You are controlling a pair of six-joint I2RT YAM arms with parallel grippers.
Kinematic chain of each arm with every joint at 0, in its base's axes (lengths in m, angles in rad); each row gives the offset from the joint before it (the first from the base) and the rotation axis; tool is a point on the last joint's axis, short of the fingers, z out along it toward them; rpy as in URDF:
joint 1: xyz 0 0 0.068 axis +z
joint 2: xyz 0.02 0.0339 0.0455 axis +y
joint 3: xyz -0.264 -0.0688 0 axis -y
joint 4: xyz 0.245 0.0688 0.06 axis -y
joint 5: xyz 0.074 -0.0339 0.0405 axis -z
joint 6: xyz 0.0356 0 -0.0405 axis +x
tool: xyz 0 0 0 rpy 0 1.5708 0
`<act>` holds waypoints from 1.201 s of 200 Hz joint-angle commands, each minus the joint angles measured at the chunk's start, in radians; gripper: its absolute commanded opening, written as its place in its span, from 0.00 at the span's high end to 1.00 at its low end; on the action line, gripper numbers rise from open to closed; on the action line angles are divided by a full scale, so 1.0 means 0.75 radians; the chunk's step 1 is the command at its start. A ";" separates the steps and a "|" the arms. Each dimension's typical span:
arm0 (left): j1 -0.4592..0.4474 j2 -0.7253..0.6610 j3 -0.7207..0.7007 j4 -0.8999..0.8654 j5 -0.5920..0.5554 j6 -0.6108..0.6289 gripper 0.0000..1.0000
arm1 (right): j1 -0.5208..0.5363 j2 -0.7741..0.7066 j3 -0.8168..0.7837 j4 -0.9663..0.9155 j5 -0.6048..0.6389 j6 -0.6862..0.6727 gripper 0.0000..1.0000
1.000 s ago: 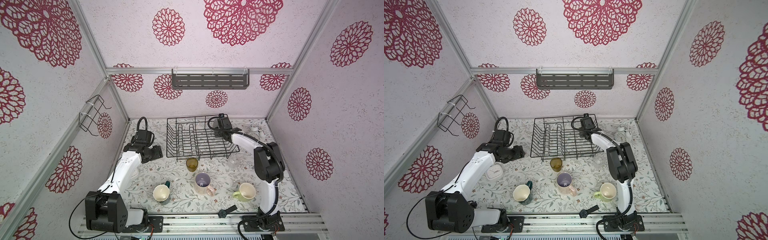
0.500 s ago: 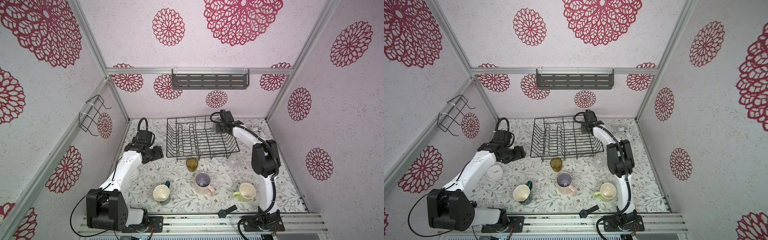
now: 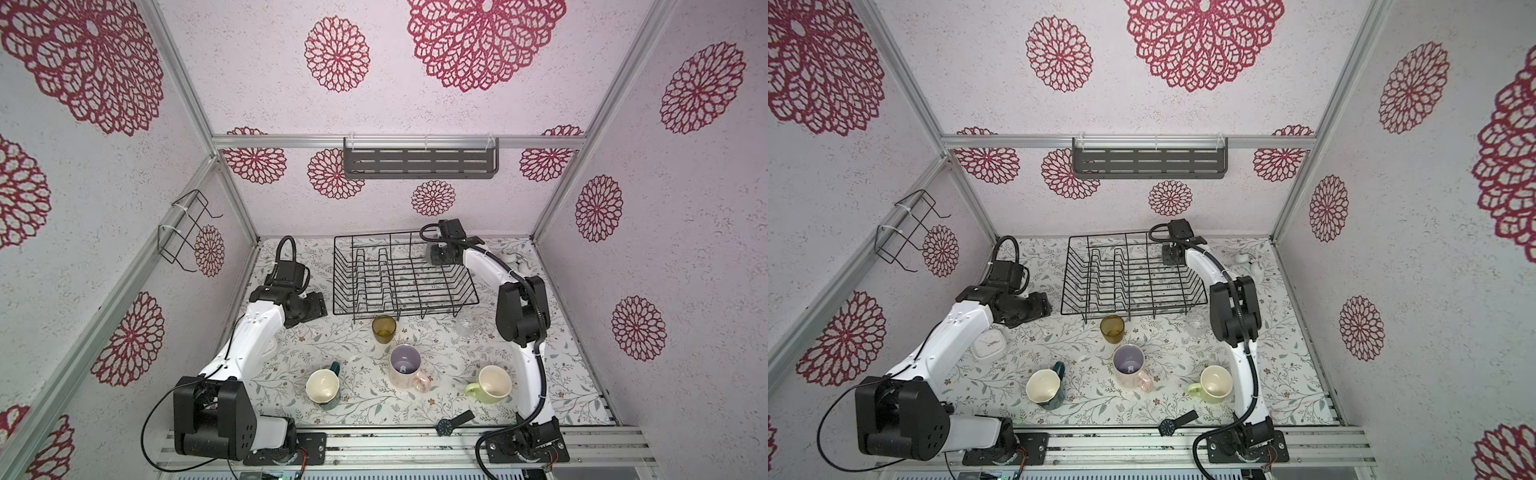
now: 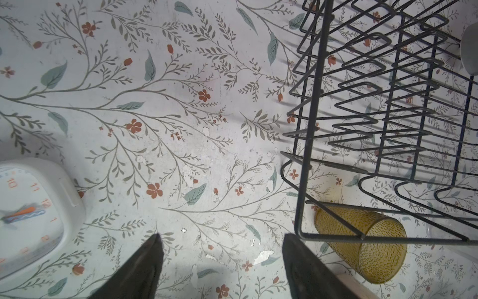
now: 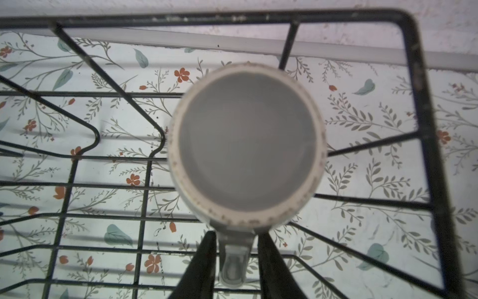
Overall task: Load cups into a dish rack
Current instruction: Move the cup to the dish rack.
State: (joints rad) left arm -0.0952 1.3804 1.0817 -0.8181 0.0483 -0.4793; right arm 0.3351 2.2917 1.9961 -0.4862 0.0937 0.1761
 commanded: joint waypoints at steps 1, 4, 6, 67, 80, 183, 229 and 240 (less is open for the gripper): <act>0.004 -0.014 0.008 0.021 -0.013 0.014 0.23 | -0.012 -0.009 0.033 -0.035 -0.014 -0.010 0.77; 0.004 -0.014 0.009 0.020 -0.015 0.015 0.23 | -0.013 -0.013 0.031 -0.035 -0.015 -0.010 0.79; 0.004 -0.014 0.011 0.018 -0.016 0.016 0.23 | -0.012 -0.014 0.028 -0.035 -0.014 -0.010 0.79; 0.004 -0.008 0.035 -0.004 -0.010 0.009 0.23 | -0.011 -0.120 -0.091 -0.005 -0.001 -0.004 0.90; 0.004 -0.020 0.028 -0.001 -0.013 0.007 0.23 | -0.011 -0.154 -0.138 0.020 0.000 -0.004 0.90; 0.004 -0.047 -0.002 0.005 -0.002 0.002 0.23 | -0.012 -0.210 -0.239 0.049 0.010 -0.015 0.70; 0.003 -0.072 0.002 -0.020 -0.001 -0.002 0.23 | -0.012 -0.239 -0.230 0.037 0.021 -0.013 0.62; 0.004 -0.088 -0.008 -0.018 0.012 -0.007 0.23 | -0.012 -0.258 -0.234 0.033 0.015 -0.006 0.60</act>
State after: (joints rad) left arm -0.0952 1.3499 1.0798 -0.8299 0.0441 -0.4797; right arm 0.3305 2.1822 1.8122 -0.4473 0.0967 0.1749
